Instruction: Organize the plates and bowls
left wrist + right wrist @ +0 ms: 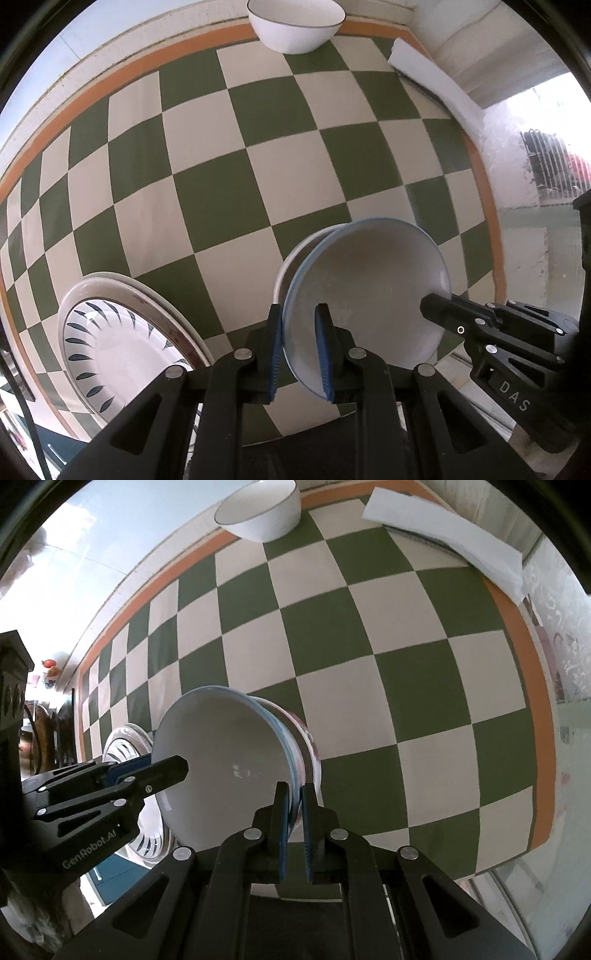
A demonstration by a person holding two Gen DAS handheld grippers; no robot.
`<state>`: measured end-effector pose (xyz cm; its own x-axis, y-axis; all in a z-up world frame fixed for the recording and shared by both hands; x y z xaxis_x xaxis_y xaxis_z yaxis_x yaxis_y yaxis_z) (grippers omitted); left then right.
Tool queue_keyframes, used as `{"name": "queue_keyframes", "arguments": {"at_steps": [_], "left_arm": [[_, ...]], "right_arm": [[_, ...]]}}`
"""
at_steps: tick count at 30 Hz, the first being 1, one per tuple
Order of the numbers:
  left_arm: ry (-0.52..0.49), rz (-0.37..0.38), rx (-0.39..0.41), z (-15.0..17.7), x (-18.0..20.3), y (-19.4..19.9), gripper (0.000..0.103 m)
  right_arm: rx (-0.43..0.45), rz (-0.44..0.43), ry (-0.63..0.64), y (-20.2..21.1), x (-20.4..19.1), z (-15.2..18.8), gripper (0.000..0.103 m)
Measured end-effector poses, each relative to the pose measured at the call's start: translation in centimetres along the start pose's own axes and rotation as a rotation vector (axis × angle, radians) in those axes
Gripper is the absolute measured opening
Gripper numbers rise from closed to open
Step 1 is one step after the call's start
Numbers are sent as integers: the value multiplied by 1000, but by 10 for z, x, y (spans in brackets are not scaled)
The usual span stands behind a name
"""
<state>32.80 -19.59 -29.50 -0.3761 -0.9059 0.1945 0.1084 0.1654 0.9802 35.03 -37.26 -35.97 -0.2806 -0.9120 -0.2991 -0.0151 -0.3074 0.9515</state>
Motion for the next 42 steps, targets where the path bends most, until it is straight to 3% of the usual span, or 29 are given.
{"name": "queue_keyframes", "arguments": {"at_steps": [11, 14, 19, 20, 22, 23, 24, 32, 42], "left_arm": [[-1, -21, -25, 1, -4, -12, 15], [29, 0, -19, 1, -12, 1, 15], [89, 23, 77, -15, -31, 48, 16], [109, 36, 101, -25, -36, 58, 18], [140, 47, 137, -44, -45, 71, 23], [156, 49, 156, -57, -50, 76, 24], [170, 48, 160, -68, -54, 77, 24], [252, 68, 192, -172, -77, 65, 24], [278, 42, 148, -245, -88, 12, 24]], "right_arm": [[-32, 12, -7, -12, 0, -6, 8], [-33, -13, -5, 0, 0, -9, 9], [39, -82, -23, 40, 2, -34, 9], [52, -90, -23, 46, 1, -41, 12], [81, -104, -14, 58, -3, -63, 26], [94, -110, -14, 62, -4, -72, 43], [106, -117, -12, 65, -5, -83, 48], [195, -141, -47, 66, -9, -193, 48], [191, -91, -68, 15, -15, -289, 48]]}}
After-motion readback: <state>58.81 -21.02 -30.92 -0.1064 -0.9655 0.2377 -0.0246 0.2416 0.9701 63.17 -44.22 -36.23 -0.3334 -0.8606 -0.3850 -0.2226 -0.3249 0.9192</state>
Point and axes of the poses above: each gripper's, at about its wrist camera, not at the fingertips, and y roughly against the way its jaws point, x to its right, z to its underside, the point moved 3 cm from there along -y, roughly the way its jaws point, and after that the axes turned 3 degrees about -y, right-handed, at the moved point
